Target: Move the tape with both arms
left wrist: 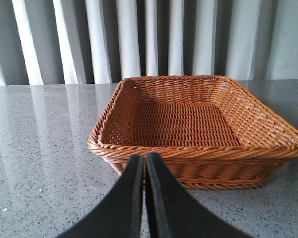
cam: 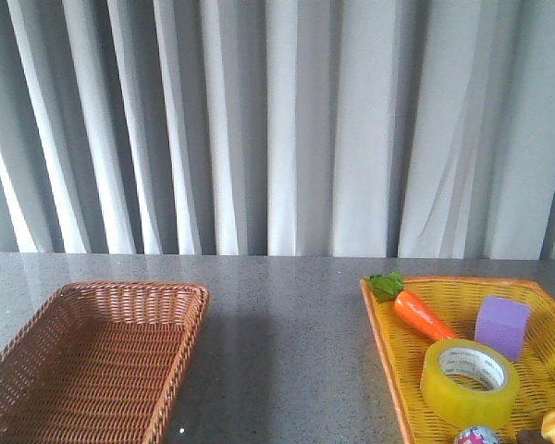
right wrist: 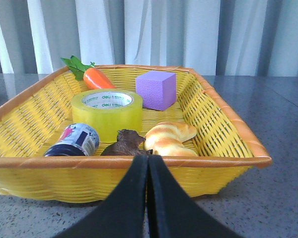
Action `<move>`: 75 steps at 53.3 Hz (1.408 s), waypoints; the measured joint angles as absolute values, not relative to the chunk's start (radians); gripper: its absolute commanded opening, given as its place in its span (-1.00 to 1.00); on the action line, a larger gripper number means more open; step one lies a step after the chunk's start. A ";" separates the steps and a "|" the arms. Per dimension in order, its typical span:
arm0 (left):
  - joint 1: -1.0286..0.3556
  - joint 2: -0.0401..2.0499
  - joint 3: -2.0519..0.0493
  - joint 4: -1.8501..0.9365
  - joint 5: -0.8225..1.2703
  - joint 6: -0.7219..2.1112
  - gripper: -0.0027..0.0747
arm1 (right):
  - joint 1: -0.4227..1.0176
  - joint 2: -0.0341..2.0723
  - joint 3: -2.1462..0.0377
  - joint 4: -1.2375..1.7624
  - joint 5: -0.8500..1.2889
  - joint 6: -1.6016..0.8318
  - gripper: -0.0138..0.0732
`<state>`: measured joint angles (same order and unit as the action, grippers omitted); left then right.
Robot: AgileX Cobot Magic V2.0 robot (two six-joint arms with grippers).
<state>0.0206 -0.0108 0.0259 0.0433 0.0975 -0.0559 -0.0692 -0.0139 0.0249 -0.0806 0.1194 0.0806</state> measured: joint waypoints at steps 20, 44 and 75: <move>0.021 -0.011 0.026 0.043 0.097 -0.056 -0.95 | -0.069 -0.014 0.025 -0.081 0.119 0.081 -0.70; 0.021 -0.011 0.026 0.043 0.097 -0.056 -0.95 | -0.069 -0.014 0.025 -0.081 0.119 0.081 -0.70; 0.021 -0.011 0.018 0.043 -0.121 -0.111 -0.95 | -0.069 -0.014 0.016 -0.097 -0.300 0.133 -0.70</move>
<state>0.0206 -0.0108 0.0177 0.0433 -0.1209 -0.1109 -0.0692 -0.0139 0.0163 -0.0970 -0.2995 0.1330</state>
